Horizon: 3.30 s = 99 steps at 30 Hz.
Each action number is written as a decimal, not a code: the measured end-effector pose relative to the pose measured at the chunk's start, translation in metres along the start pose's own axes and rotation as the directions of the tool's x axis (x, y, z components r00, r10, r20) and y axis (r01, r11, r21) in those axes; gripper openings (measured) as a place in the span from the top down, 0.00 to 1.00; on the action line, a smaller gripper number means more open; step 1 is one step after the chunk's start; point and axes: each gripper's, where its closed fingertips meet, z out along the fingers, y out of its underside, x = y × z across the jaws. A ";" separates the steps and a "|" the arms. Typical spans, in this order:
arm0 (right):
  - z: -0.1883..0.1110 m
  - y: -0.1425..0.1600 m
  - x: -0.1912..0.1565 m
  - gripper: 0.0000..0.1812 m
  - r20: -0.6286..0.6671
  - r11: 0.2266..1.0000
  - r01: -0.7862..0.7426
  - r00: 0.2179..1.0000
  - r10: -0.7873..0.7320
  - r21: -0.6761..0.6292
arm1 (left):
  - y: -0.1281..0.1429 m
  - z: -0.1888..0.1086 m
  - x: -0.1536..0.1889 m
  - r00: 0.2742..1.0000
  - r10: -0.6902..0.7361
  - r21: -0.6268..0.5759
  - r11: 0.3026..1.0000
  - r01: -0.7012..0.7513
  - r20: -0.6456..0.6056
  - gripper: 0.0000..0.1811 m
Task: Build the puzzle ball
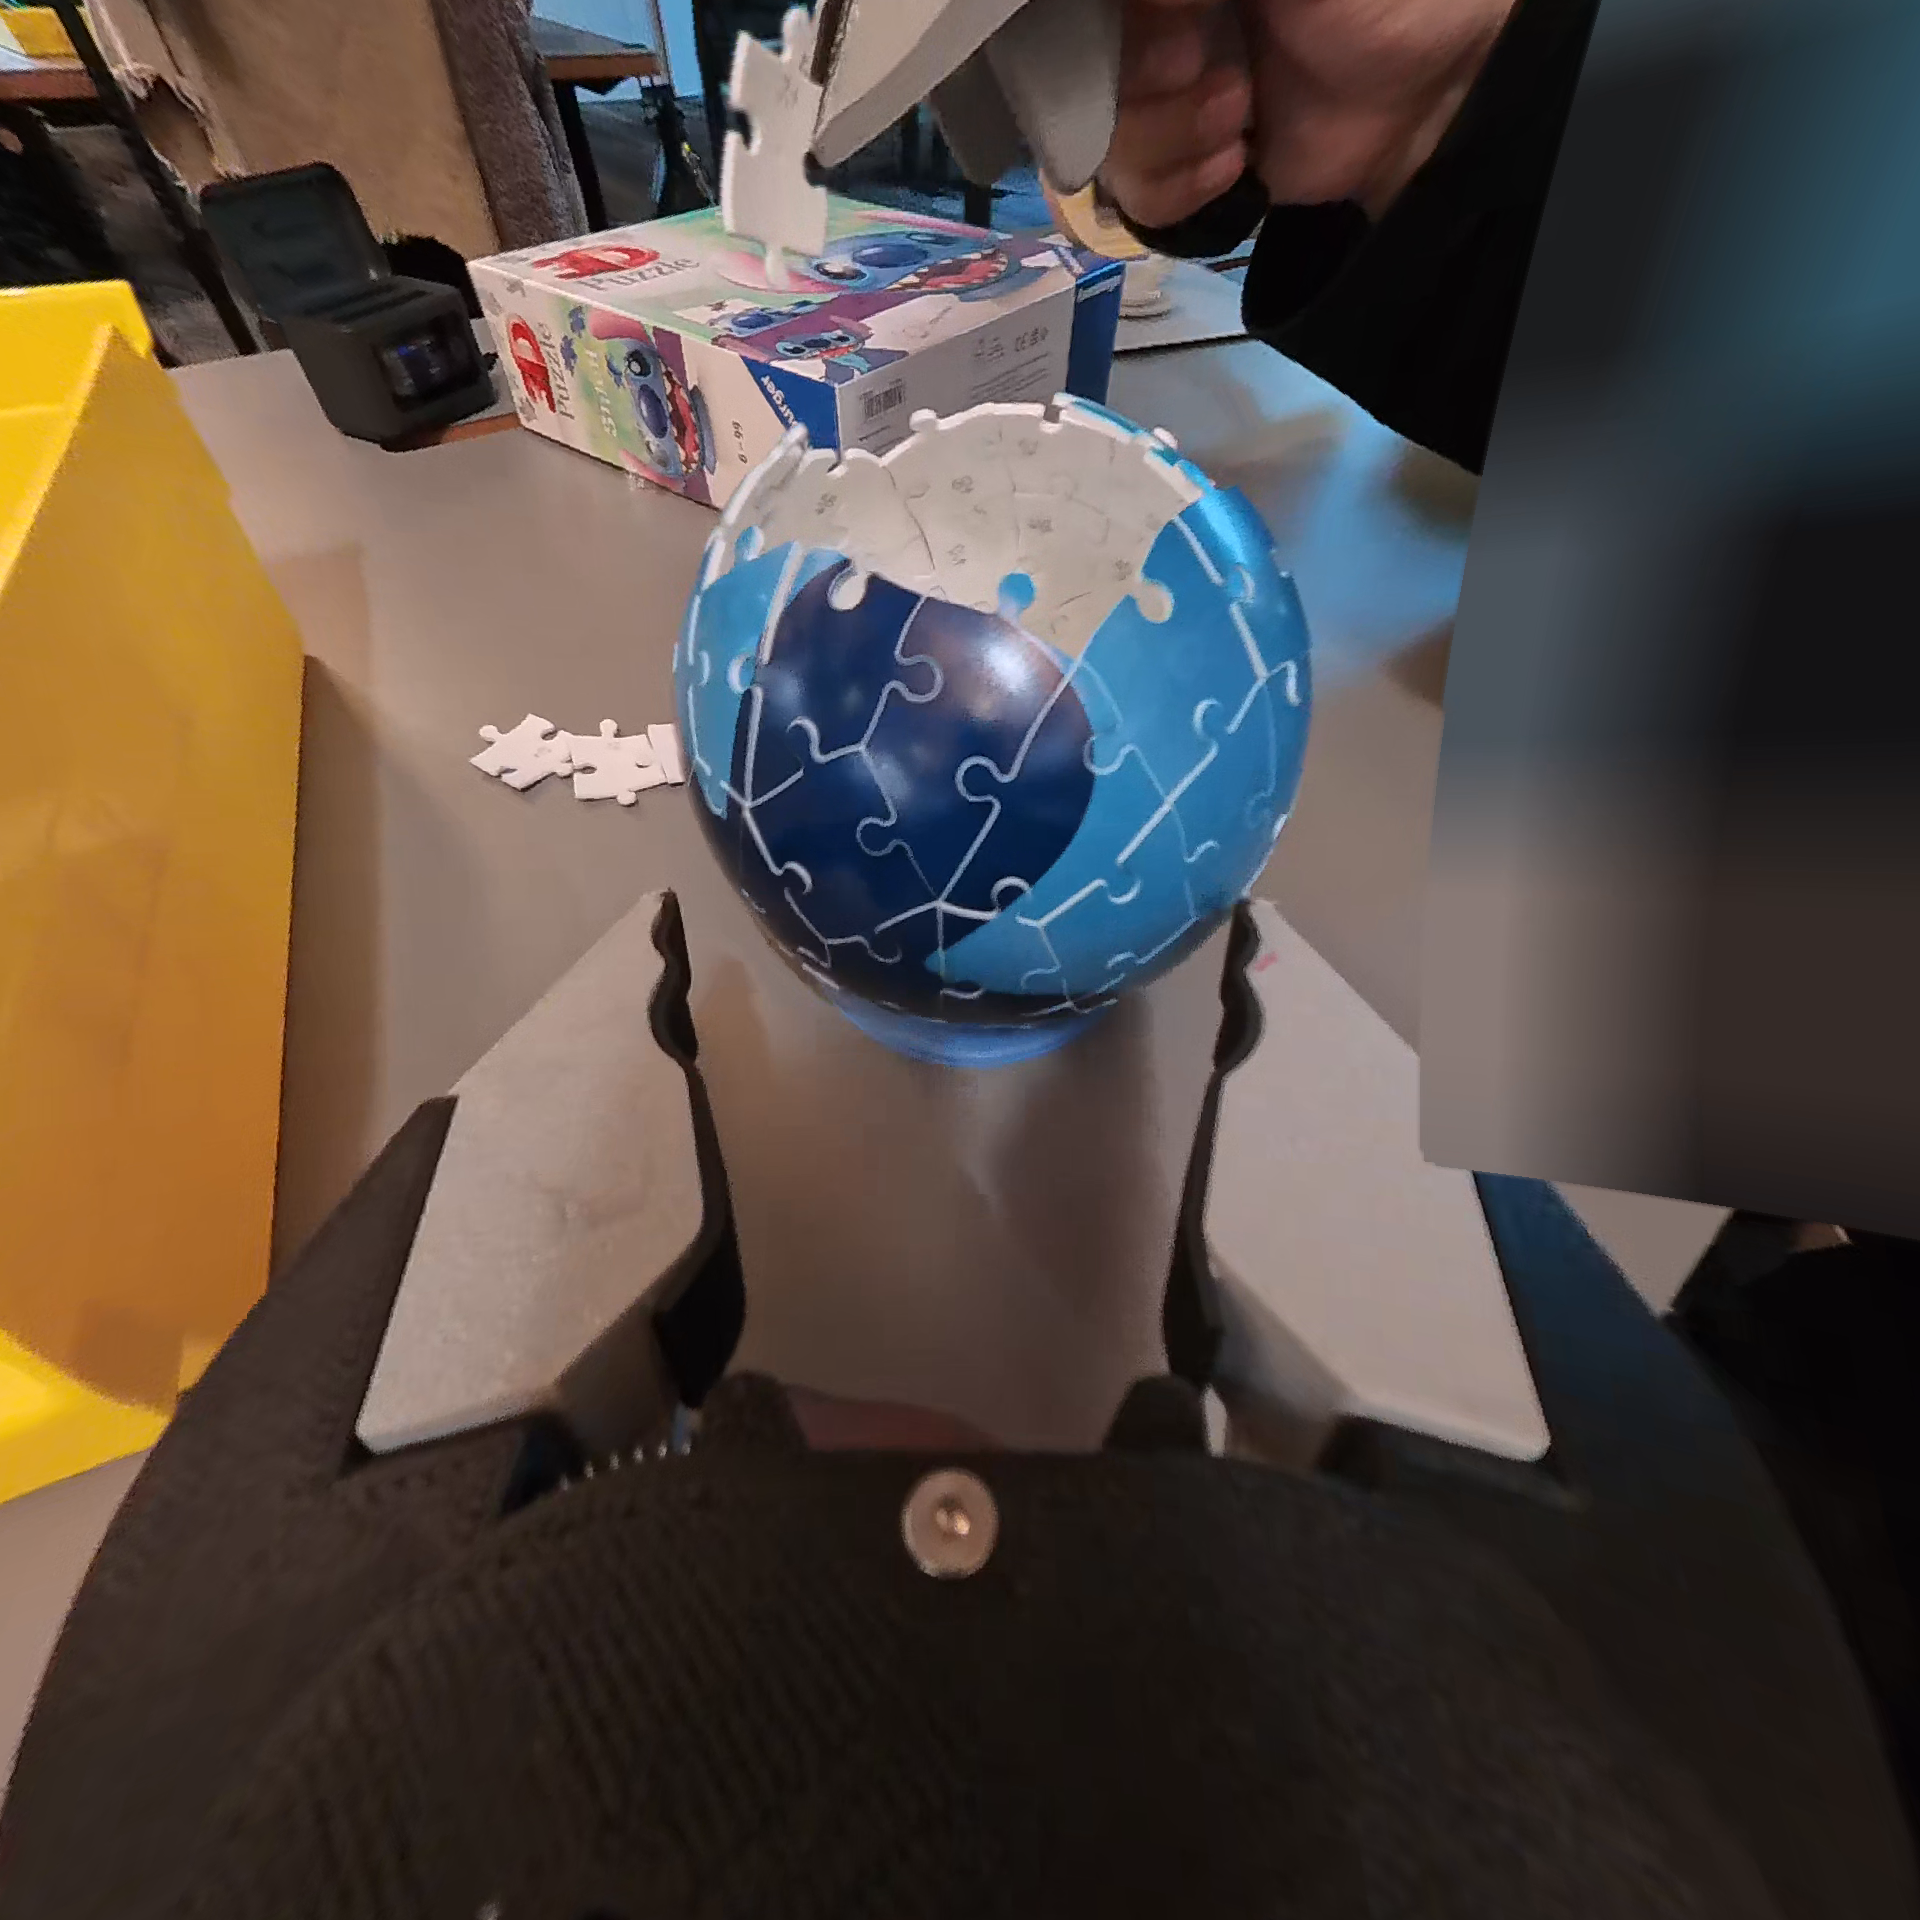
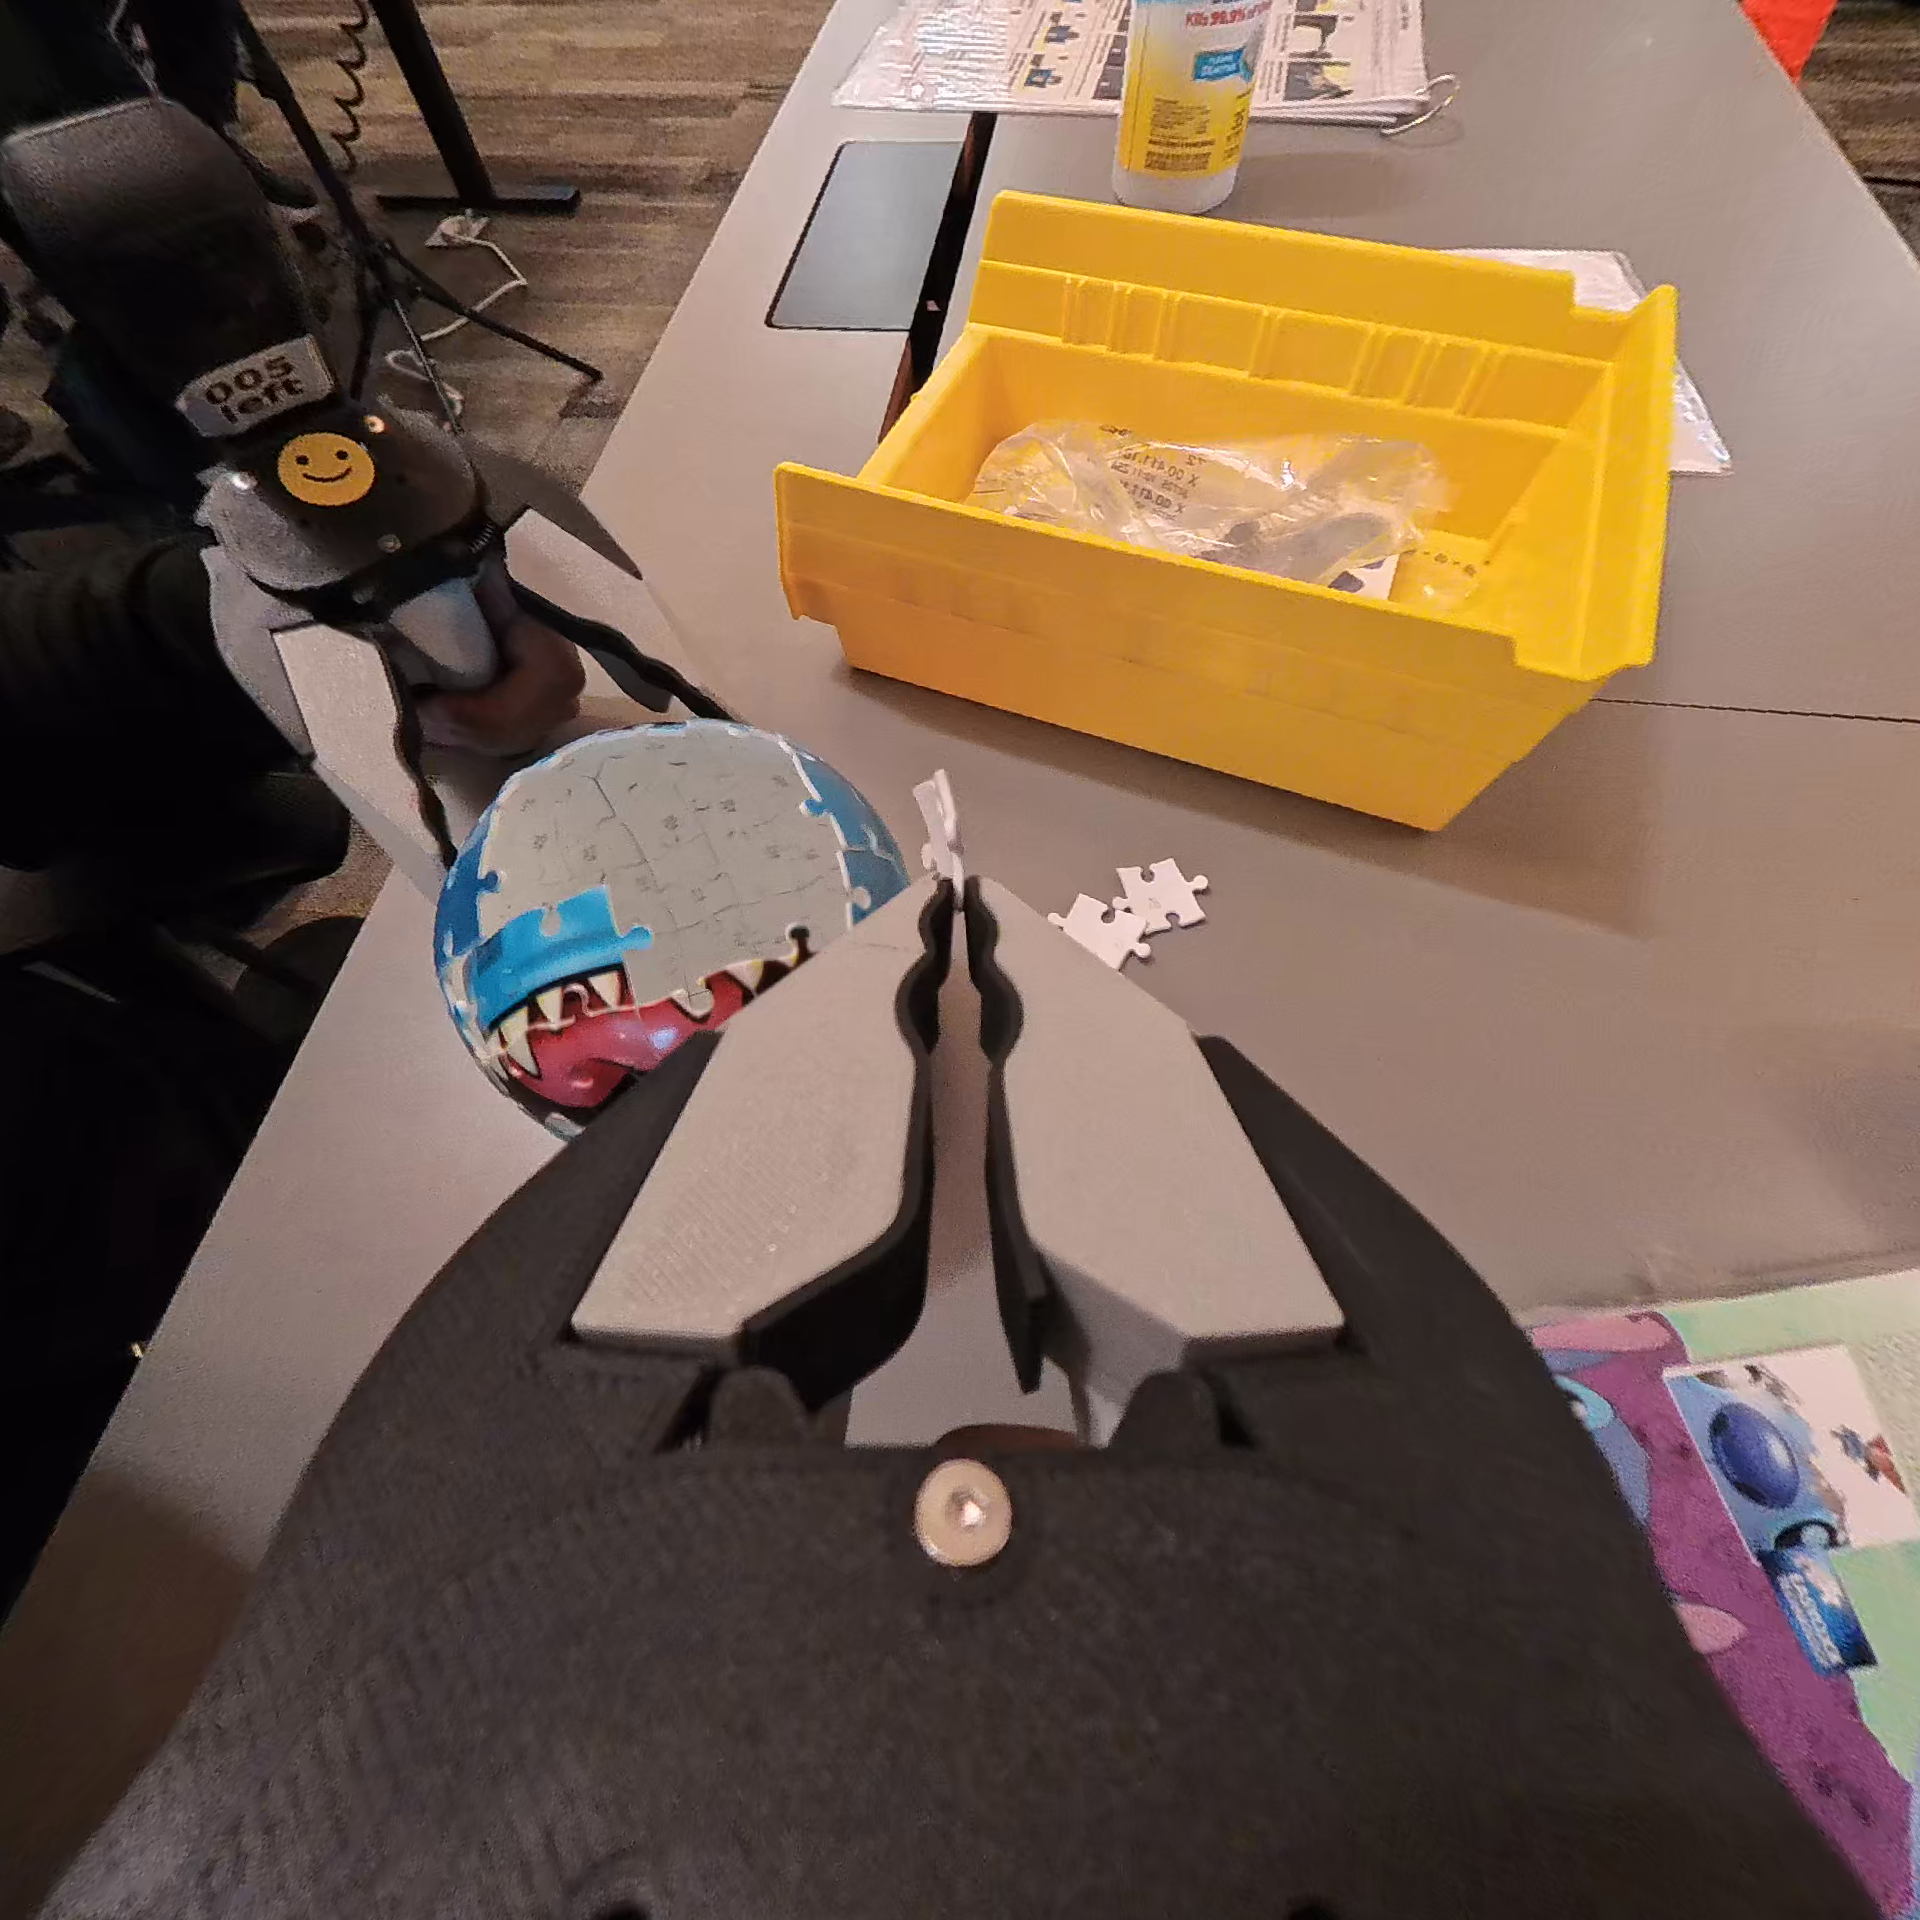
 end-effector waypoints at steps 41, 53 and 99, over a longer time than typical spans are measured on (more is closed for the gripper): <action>0.009 -0.053 -0.060 1.00 0.432 0.938 -0.136 0.902 -0.015 0.318 | -0.139 0.007 -0.014 0.994 0.057 0.110 0.992 -0.067 0.089 0.98; 0.016 -0.049 -0.048 0.94 0.339 0.952 -0.071 0.940 -0.036 0.297 | -0.105 0.009 -0.017 0.976 0.218 -0.418 0.884 -0.209 -0.027 1.00; 0.012 -0.050 -0.047 1.00 0.346 0.941 -0.071 0.937 -0.051 0.331 | -0.112 0.013 -0.026 0.984 0.168 -0.453 0.874 -0.175 -0.057 0.91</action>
